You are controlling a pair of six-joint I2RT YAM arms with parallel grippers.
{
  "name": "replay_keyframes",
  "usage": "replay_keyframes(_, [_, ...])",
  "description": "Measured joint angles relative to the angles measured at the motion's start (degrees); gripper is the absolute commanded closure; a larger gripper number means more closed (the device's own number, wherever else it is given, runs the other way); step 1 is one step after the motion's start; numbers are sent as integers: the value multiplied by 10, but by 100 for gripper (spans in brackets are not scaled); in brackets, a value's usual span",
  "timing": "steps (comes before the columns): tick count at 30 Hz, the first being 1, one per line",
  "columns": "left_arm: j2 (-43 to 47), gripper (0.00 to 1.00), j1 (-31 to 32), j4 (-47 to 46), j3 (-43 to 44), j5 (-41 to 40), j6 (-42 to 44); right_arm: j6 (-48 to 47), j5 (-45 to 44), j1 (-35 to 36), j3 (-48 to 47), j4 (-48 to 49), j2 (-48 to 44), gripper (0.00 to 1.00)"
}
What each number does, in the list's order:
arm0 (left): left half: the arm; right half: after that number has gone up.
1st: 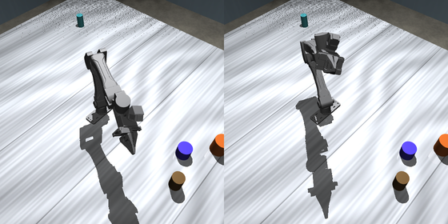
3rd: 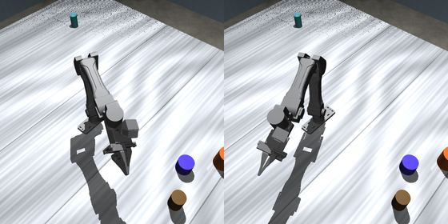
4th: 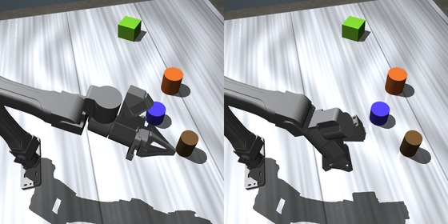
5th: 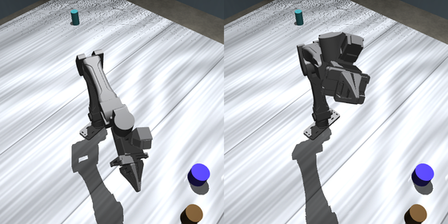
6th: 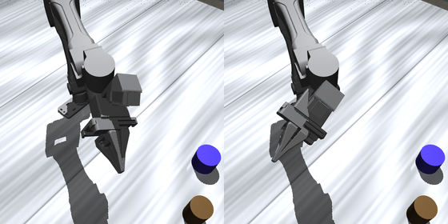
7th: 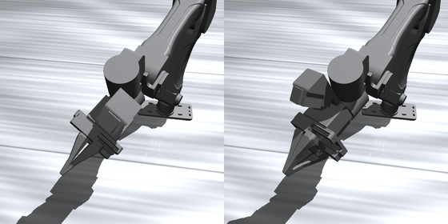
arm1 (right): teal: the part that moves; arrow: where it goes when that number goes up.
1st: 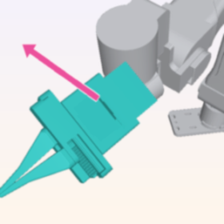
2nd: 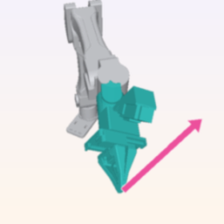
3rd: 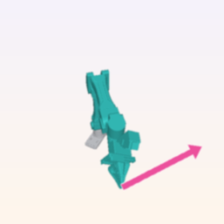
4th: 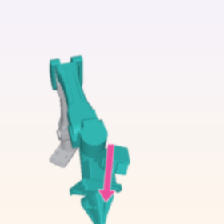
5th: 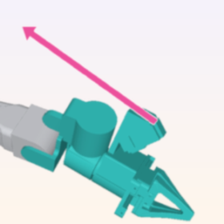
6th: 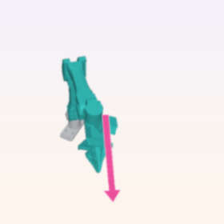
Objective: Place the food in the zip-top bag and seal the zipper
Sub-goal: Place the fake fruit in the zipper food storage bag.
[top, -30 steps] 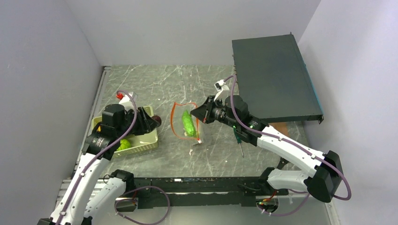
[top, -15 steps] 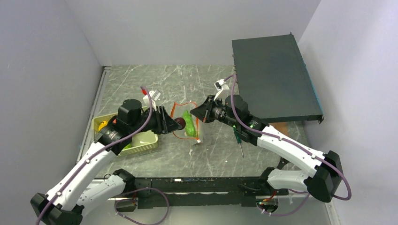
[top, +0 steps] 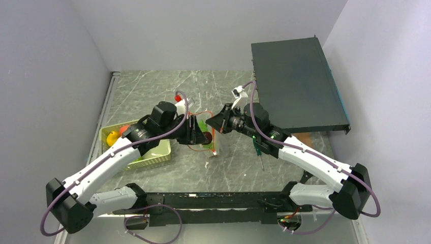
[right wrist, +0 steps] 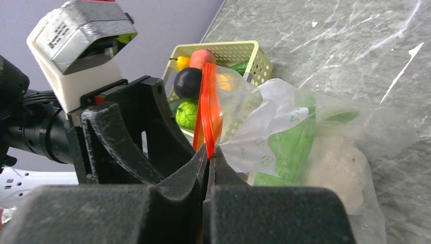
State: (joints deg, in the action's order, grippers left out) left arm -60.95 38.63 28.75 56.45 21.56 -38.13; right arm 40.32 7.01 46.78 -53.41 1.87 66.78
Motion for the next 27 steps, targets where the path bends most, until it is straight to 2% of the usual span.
replay_keyframes(10, [-79,66,29,29,51,-5,17,0,6,0,0,0,0,100])
replay_keyframes(19, [-100,63,31,29,51,-2,19,0,6,0,0,0,0,100])
replay_keyframes(27, [-113,54,31,5,42,14,19,0,5,0,0,0,-2,100])
